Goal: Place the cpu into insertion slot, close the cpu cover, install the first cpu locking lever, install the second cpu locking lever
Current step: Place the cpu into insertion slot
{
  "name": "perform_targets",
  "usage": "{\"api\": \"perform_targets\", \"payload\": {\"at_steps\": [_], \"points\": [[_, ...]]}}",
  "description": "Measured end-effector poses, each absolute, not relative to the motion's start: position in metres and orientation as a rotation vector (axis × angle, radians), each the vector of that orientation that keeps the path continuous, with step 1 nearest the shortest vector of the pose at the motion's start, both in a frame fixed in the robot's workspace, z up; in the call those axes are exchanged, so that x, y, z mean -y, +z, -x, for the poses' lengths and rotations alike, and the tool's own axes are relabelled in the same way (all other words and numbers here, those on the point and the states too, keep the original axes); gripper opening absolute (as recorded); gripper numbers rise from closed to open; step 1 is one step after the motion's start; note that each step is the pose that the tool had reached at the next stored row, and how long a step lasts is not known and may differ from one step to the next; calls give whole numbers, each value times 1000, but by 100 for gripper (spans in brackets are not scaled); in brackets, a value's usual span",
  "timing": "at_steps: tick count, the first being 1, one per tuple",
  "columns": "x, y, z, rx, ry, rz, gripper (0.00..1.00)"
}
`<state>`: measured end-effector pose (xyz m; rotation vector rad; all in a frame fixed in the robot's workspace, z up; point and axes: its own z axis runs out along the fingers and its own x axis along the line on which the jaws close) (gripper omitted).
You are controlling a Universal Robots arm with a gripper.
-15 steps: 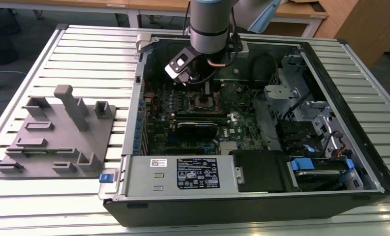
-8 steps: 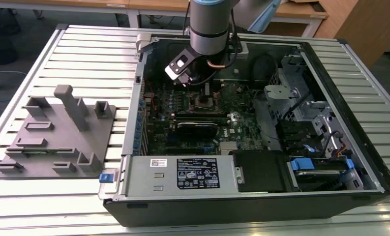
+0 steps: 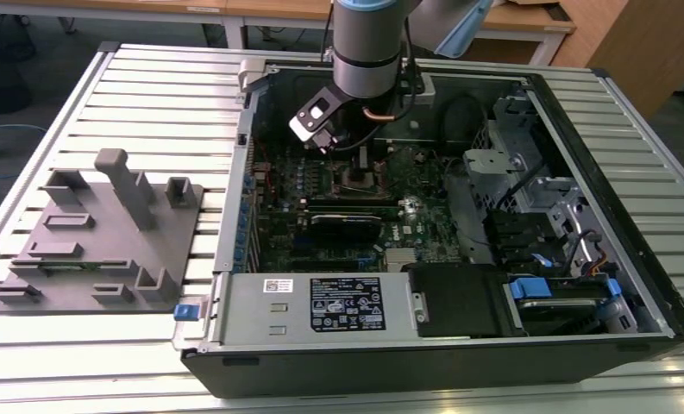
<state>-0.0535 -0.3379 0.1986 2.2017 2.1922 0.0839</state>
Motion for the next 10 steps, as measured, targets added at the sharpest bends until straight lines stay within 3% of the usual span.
{"api": "perform_targets", "payload": {"at_steps": [10], "points": [[338,198,53,-2192,86,-2202,11]]}}
